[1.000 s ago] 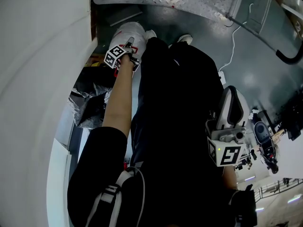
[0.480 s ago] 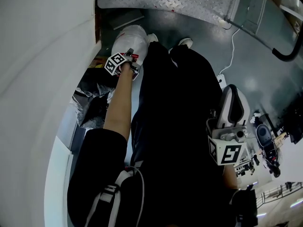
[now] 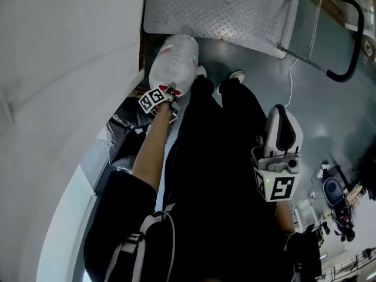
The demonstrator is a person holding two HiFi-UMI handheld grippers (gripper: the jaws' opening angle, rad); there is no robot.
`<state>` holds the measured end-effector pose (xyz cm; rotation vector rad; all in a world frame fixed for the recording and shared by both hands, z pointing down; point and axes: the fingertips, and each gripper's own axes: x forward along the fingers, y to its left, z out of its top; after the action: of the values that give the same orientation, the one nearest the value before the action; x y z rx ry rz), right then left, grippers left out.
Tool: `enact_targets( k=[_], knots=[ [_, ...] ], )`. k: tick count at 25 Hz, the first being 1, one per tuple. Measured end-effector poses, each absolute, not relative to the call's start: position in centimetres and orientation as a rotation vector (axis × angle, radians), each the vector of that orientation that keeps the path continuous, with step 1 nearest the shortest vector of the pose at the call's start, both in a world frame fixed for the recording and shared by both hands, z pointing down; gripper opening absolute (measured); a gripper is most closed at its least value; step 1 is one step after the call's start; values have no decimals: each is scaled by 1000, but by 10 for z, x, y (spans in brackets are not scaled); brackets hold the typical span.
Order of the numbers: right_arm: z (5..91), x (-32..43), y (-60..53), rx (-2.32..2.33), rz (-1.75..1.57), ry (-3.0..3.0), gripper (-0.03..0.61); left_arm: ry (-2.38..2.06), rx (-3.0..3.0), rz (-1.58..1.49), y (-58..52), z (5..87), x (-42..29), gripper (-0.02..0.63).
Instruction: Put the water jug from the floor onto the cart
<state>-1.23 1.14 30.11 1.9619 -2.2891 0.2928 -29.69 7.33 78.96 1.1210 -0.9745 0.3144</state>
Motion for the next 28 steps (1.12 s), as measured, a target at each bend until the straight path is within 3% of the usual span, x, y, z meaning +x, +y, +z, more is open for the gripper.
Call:
enact_targets(
  k=[7,20,28],
  knots=[
    [263,24,8,2065,177,-2367,14,-875,1319,412,27,719,-246,17],
    [227,187,10,2144,6,-2493,14,-970,1456,501,-37,669,-124,17],
    [217,273,17,2226,2,-2443,14,-996,1507,320,-93,637,-39,17]
  ],
)
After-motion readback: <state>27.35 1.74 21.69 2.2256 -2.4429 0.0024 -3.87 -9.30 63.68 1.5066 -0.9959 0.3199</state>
